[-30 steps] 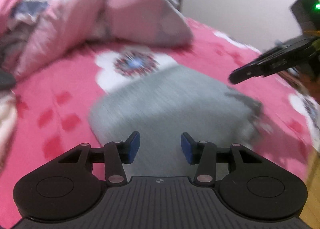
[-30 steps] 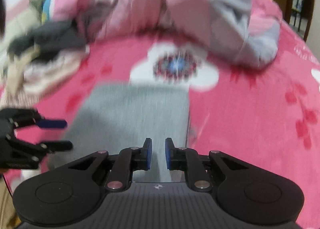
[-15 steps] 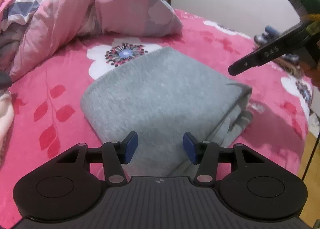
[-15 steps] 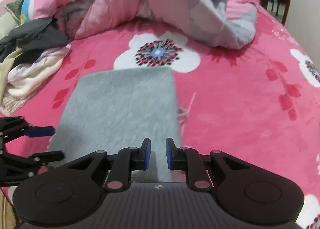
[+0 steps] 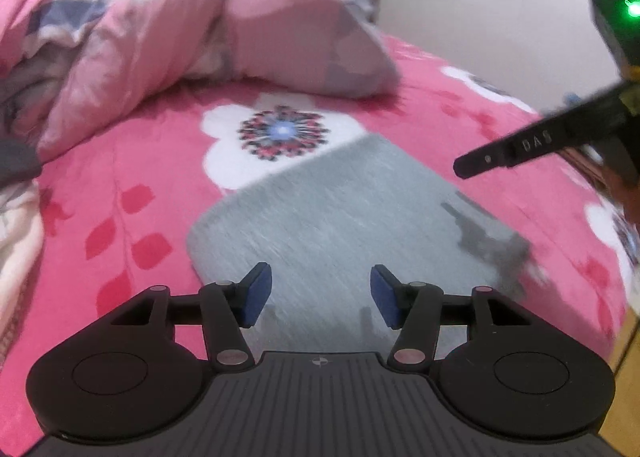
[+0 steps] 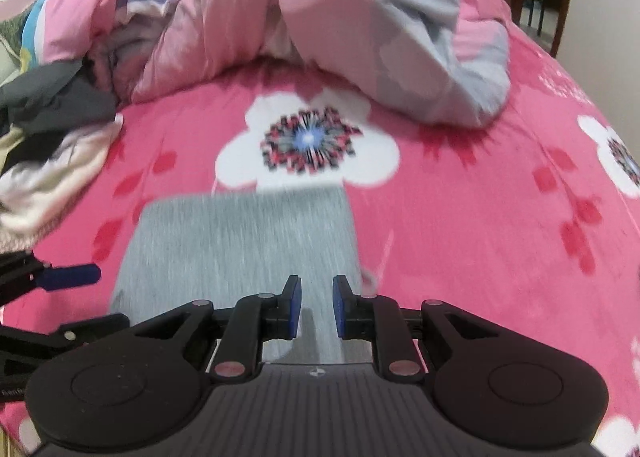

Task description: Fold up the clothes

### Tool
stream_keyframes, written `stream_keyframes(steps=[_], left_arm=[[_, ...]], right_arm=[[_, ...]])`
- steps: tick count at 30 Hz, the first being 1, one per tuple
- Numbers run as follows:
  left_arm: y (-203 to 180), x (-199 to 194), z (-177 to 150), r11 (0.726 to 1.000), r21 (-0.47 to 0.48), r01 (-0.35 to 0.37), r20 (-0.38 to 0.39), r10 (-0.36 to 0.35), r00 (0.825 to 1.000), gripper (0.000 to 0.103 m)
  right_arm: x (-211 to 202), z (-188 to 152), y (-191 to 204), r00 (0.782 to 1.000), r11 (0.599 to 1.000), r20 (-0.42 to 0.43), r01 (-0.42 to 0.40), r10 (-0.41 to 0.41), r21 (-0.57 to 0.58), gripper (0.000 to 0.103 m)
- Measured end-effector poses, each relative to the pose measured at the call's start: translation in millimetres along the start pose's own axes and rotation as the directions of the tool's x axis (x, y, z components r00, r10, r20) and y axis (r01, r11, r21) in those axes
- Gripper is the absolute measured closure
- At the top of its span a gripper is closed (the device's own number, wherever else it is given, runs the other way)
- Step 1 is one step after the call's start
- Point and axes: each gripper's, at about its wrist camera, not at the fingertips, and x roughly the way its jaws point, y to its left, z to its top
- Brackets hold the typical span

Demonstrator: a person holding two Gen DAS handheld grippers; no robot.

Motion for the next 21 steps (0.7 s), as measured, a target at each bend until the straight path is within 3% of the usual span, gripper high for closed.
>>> stream_keyframes(steps=[5,10,13,16,21], left_arm=[[13.0,40.0,27.6,0.991,-0.089,-0.097,-0.060,0.092,0.994,0.048],[21.4,69.5,29.9,0.986,-0.126,-0.109,-0.163,0.088,0.983,0.044],[20.4,70.1,32.6,0.985,-0.128,-0.117,-0.184,0.092,0.979,0.040],[18.5,71.6,34.8,0.980,-0.143,-0.138,-0.212,0.105,0.971,0.038],[13.8,75.9,38.4,0.977,-0.142,-0.161,-0.241,0.124,0.963,0.037]], right_arm=[[44.8,28.7,2.3,1.000,0.999,0.011,-0.029,0.029,0.018,0.084],[92.0,26.9,-16.4,0.998,0.994,-0.060,-0.015,0.022,0.110,0.085],[89.3,31.1,-26.1,0.998,0.982,-0.058,-0.019,0.030,0.187,0.085],[73.0,37.0,-21.5,0.999,0.985,-0.022,-0.036,0.040,0.171,0.084],[92.0,32.7,-28.6,0.995,0.985,-0.098,0.034,-0.017,0.170,0.084]])
